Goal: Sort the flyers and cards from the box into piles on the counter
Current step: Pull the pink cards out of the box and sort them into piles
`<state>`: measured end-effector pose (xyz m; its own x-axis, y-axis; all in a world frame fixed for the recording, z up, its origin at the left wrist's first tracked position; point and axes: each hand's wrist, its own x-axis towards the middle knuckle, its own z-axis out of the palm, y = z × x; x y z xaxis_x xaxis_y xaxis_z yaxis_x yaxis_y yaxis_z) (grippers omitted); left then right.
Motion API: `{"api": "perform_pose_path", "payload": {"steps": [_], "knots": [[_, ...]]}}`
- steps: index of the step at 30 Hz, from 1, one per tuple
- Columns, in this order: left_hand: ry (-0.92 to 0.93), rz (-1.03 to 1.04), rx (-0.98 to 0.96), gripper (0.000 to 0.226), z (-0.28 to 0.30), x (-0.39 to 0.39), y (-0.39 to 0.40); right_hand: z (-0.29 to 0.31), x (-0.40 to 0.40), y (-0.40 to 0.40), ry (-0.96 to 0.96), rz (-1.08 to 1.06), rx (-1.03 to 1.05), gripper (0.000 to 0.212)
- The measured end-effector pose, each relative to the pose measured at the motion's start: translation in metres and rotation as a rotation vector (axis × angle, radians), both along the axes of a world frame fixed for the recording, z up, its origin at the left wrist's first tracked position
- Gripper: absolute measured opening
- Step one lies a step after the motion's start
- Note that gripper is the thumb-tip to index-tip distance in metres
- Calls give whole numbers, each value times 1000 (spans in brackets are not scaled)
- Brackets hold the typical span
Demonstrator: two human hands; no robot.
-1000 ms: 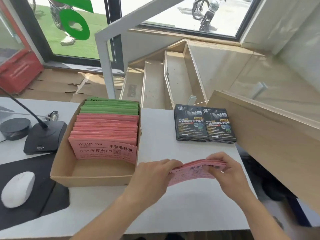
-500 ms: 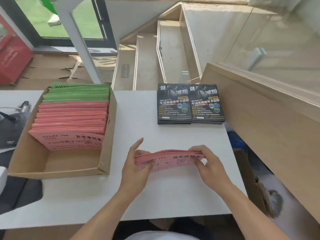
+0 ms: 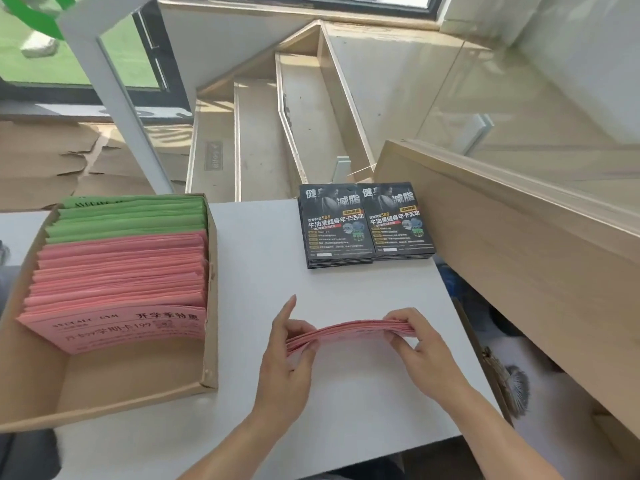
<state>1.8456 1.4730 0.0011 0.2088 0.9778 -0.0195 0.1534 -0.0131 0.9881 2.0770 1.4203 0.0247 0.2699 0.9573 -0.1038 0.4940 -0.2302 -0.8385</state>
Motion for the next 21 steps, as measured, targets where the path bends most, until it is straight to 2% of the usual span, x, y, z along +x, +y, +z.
{"api": "perform_pose_path", "payload": {"steps": [6, 10, 14, 18, 21], "knots": [[39, -62, 20, 84, 0, 12, 17, -1, 2, -2, -1, -66, 17, 32], [138, -74, 25, 88, -6, 39, 36, -2, 30, 7, -26, -76, 5, 39], [230, -68, -46, 88, -16, 71, 45, 0, 71, 26, -162, -53, -91, 41], [325, -95, -59, 87, -25, 92, 48, -1, 94, 57, -429, -40, -272, 37], [392, -78, -68, 87, -32, 101, 53, -9, 99, 75, -528, -45, -269, 35]]}}
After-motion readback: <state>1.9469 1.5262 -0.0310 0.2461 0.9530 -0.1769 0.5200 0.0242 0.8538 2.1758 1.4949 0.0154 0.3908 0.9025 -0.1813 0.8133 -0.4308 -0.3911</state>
